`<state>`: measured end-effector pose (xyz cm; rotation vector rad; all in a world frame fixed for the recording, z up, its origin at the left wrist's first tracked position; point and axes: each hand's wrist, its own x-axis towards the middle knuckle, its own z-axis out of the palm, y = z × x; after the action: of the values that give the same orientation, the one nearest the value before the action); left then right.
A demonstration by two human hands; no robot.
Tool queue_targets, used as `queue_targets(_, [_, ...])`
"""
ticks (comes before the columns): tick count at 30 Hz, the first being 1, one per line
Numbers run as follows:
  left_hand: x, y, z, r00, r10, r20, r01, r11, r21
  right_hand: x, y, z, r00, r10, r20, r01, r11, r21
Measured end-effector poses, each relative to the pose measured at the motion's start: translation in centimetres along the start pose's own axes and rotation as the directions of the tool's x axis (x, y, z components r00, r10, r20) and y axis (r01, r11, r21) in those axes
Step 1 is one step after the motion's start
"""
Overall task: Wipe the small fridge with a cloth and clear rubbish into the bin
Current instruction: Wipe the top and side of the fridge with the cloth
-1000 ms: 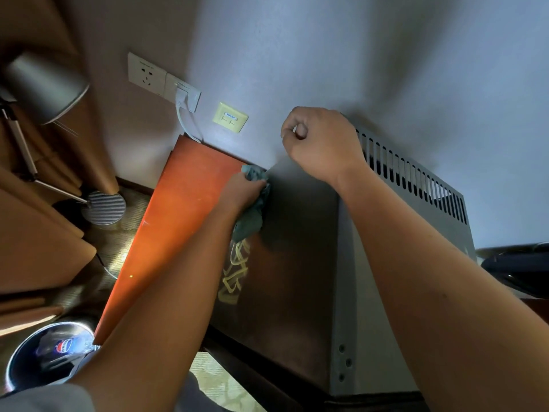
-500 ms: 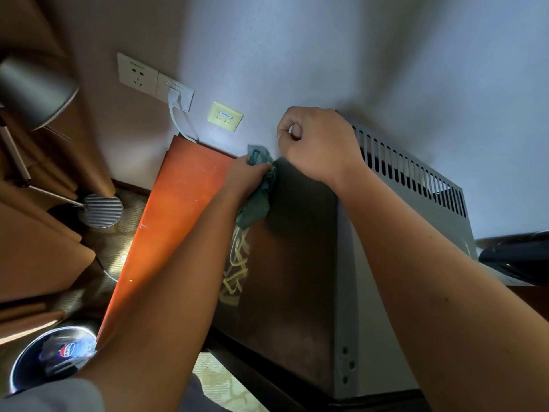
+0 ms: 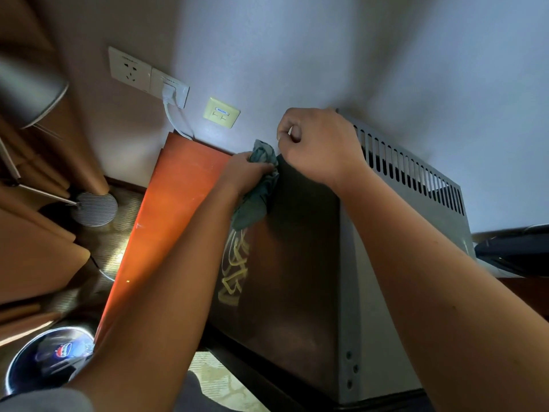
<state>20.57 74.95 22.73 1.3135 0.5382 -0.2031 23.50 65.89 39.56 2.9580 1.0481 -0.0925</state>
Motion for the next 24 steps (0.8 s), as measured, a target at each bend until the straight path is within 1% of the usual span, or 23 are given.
queue_targets(2, [0.5,-0.6,0.2,1.000,0.008,-0.021,-0.008,1.000,-0.004,0.0,0.0,0.0,1.000,0.000,-0.002,0.000,1.000,-0.007])
queue_targets(4, [1.3,-2.6,-0.2,0.997,-0.071,-0.031,0.072,0.997,0.032,0.1,0.0,0.0,1.000,0.003,0.001,-0.003,1.000,-0.013])
queue_targets(5, [1.3,-3.7,-0.5,0.989,-0.142,-0.027,0.144,0.987,0.073,0.1,0.0,0.0,1.000,0.006,0.002,-0.006,1.000,-0.016])
queue_targets(7, [1.1,-6.1,-1.1,0.963,-0.269,-0.019,0.267,0.941,0.210,0.1,-0.1,0.0,1.000,0.011,0.001,-0.011,1.000,-0.022])
queue_targets(9, [0.5,-7.8,-1.4,0.951,-0.310,0.001,0.292,0.897,0.331,0.1,-0.1,0.0,1.000,0.013,0.003,-0.013,1.000,-0.027])
queue_targets(11, [0.3,-8.0,-1.5,0.955,-0.296,0.022,0.268,0.894,0.359,0.2,0.0,0.0,1.000,0.015,0.006,-0.015,1.000,-0.022])
queue_targets(13, [0.2,-6.3,-1.6,0.969,-0.243,0.050,0.219,0.932,0.290,0.2,0.0,0.0,1.000,0.016,0.001,-0.016,1.000,-0.020])
queue_targets(16, [0.3,-2.6,-1.2,0.995,-0.070,0.066,0.063,0.993,0.104,0.2,0.0,0.0,1.000,0.018,-0.003,-0.018,1.000,-0.011])
queue_targets(18, [0.2,-1.4,-0.6,0.999,0.028,0.041,-0.031,0.998,0.057,0.1,0.0,0.0,1.000,0.017,-0.001,-0.017,1.000,-0.010])
queue_targets(19, [0.3,-1.4,-0.4,0.998,0.051,0.024,-0.052,0.997,0.060,0.1,0.0,0.0,1.000,0.019,-0.001,-0.019,1.000,-0.010])
queue_targets(20, [0.6,-1.8,-0.2,0.999,0.054,0.005,-0.054,0.997,0.061,0.1,0.0,0.0,1.000,0.023,-0.002,-0.023,1.000,-0.009])
queue_targets(22, [1.1,-3.0,-0.3,1.000,-0.012,-0.022,0.014,0.996,0.090,0.2,0.0,0.0,1.000,0.031,-0.003,-0.031,0.999,-0.005])
queue_targets(24, [1.4,-4.6,-0.9,0.993,-0.120,-0.022,0.122,0.969,0.216,0.2,0.0,0.0,0.999,0.038,-0.002,-0.038,0.999,-0.004])
